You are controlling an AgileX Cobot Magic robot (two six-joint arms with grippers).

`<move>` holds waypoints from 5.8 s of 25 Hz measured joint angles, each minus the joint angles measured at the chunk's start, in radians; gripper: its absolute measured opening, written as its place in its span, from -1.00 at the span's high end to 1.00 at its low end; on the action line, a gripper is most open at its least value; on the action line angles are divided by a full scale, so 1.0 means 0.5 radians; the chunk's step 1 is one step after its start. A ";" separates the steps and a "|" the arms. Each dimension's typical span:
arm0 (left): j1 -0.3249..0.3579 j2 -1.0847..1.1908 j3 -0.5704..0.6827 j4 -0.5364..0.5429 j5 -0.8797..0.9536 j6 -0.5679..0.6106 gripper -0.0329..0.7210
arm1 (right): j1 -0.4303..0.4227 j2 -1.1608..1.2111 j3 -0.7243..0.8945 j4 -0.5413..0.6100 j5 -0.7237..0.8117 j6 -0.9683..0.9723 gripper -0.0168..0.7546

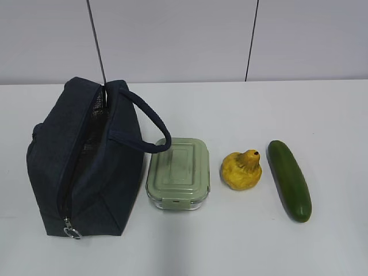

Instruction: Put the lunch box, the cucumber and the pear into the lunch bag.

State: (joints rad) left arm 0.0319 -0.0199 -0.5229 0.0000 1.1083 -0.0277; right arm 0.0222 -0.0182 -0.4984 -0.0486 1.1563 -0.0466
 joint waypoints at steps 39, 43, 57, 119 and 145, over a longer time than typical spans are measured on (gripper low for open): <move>-0.475 1.264 -0.530 -0.337 -0.041 0.182 0.20 | 0.000 1.017 -0.222 0.075 -0.076 0.093 0.01; -0.475 1.611 -0.668 -0.528 -0.168 0.312 0.10 | 0.000 1.299 -0.310 0.097 -0.333 0.104 0.01; -0.475 2.383 -0.708 -0.768 -0.584 0.759 0.07 | 0.000 2.486 -0.536 0.217 -0.977 -0.007 0.01; -0.475 2.672 -0.709 -0.755 -0.707 0.771 0.94 | 0.273 4.020 -1.455 0.317 -0.730 -0.041 -0.26; -0.475 2.672 -0.709 -0.755 -0.719 0.771 0.94 | 0.792 3.510 -2.091 1.007 -0.572 -0.289 -0.13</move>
State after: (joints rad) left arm -0.2055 1.3160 -0.8773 -0.3776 0.7489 0.3576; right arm 0.4181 1.7367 -1.5440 0.4547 0.8705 -0.1912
